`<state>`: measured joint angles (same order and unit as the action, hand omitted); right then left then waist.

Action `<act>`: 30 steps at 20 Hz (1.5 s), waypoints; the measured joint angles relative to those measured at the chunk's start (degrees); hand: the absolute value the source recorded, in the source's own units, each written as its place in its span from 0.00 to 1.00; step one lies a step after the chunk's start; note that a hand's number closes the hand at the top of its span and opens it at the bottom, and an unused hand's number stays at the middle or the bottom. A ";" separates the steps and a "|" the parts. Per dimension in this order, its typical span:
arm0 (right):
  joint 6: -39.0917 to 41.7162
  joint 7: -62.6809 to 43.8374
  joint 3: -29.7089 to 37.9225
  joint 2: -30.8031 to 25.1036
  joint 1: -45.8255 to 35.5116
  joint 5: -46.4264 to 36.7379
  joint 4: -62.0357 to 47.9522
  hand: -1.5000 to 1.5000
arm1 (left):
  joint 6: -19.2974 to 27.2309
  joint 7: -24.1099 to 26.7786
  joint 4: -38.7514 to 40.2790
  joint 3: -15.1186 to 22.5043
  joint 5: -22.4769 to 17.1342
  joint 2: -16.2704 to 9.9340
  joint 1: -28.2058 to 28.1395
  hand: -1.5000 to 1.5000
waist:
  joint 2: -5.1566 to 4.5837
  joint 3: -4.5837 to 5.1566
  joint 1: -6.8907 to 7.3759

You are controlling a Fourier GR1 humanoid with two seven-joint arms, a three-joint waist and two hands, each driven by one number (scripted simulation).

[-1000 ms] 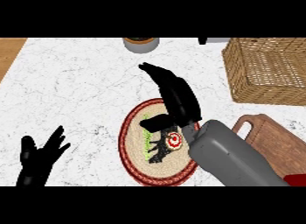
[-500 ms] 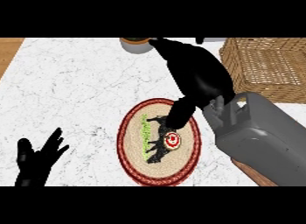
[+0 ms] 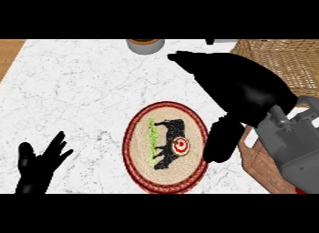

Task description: Pick the cupcake from the placemat and place it in the basket

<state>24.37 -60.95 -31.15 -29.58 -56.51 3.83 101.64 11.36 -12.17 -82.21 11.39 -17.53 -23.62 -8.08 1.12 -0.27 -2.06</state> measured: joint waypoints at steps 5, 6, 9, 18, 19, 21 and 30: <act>0.25 -2.21 -0.09 -3.08 1.28 4.99 3.97 0.00 | -0.62 0.71 -0.48 -0.11 0.15 0.66 0.01 0.50 | -0.27 0.04 0.74; -0.01 -2.70 0.10 -3.63 1.78 5.77 5.03 0.00 | -1.11 1.10 -0.03 -0.46 0.00 0.56 0.12 0.50 | -0.31 0.05 0.78; -0.74 -2.76 -0.30 -4.33 4.15 4.84 7.18 0.00 | -1.01 1.60 0.24 -0.27 0.88 1.29 0.39 0.50 | -0.45 -0.03 1.18; -3.62 -0.08 -4.72 -0.07 11.43 -5.69 6.68 0.00 | -2.63 1.08 0.49 -0.98 1.60 1.71 1.24 0.50 | -0.76 -0.05 2.00; -3.85 0.21 -5.30 0.68 12.04 -7.02 6.29 0.00 | -2.18 0.67 0.48 -0.90 1.93 2.08 1.32 0.50 | -0.77 -0.08 2.05; -4.49 0.22 -6.88 2.03 13.53 -9.71 5.99 0.00 | -2.19 0.51 0.68 -0.98 2.28 2.35 1.46 0.50 | -0.75 -0.14 2.08; -4.46 4.61 -9.34 5.60 20.34 -19.29 -0.18 0.00 | -3.26 -0.34 0.19 -2.02 3.22 2.90 1.44 0.50 | -0.86 -0.10 2.24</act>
<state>19.92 -56.34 -40.49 -23.98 -36.17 -15.46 101.46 8.09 -12.51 -82.02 9.37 -14.31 -20.71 -6.64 0.26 -0.38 0.17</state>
